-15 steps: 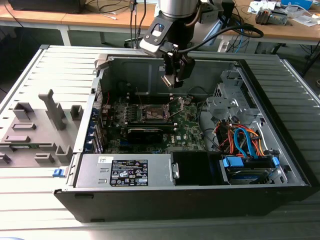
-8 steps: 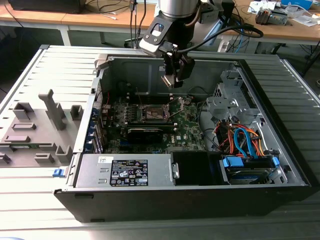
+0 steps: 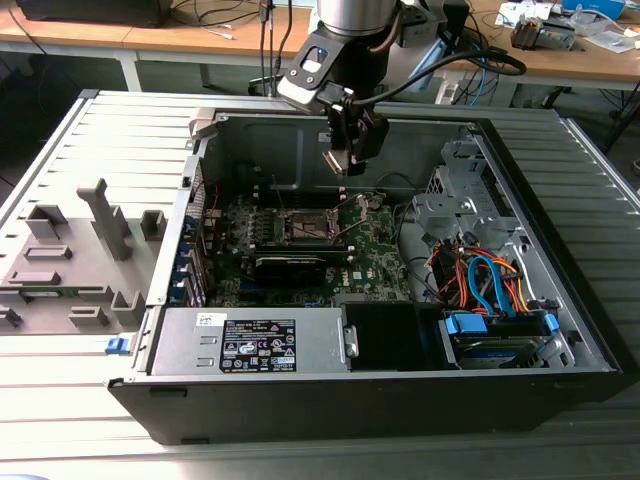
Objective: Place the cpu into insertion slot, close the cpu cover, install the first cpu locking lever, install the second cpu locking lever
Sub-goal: 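Place the cpu into insertion slot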
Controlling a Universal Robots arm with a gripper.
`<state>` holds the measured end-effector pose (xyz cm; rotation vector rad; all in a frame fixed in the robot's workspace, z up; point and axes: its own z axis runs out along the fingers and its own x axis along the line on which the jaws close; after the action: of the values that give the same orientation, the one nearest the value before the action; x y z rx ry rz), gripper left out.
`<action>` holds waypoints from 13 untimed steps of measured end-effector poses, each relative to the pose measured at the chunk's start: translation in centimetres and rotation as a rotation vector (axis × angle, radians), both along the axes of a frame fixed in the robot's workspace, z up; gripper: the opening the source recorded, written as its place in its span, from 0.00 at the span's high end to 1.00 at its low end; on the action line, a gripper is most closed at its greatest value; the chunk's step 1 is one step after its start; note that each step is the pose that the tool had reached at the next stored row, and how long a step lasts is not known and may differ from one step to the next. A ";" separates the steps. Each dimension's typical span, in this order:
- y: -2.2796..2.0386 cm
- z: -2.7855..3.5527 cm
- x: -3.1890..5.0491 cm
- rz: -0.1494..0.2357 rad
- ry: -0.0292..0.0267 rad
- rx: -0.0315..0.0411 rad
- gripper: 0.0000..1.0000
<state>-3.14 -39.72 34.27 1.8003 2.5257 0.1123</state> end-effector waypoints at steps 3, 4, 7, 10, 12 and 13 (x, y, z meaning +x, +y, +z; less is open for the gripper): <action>0.00 0.00 0.00 -0.005 0.0000 -0.0001 0.45; 0.00 0.00 0.00 -0.007 0.0000 0.0000 0.45; 0.00 0.00 0.00 -0.012 0.0000 0.0000 0.45; 0.00 0.00 0.00 -0.019 0.0000 0.0000 0.45; 0.00 0.00 0.00 -0.023 0.0000 0.0000 0.45; 0.00 0.00 0.00 -0.026 0.0000 0.0000 0.45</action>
<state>-3.14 -39.72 34.26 1.8322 2.5015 0.1115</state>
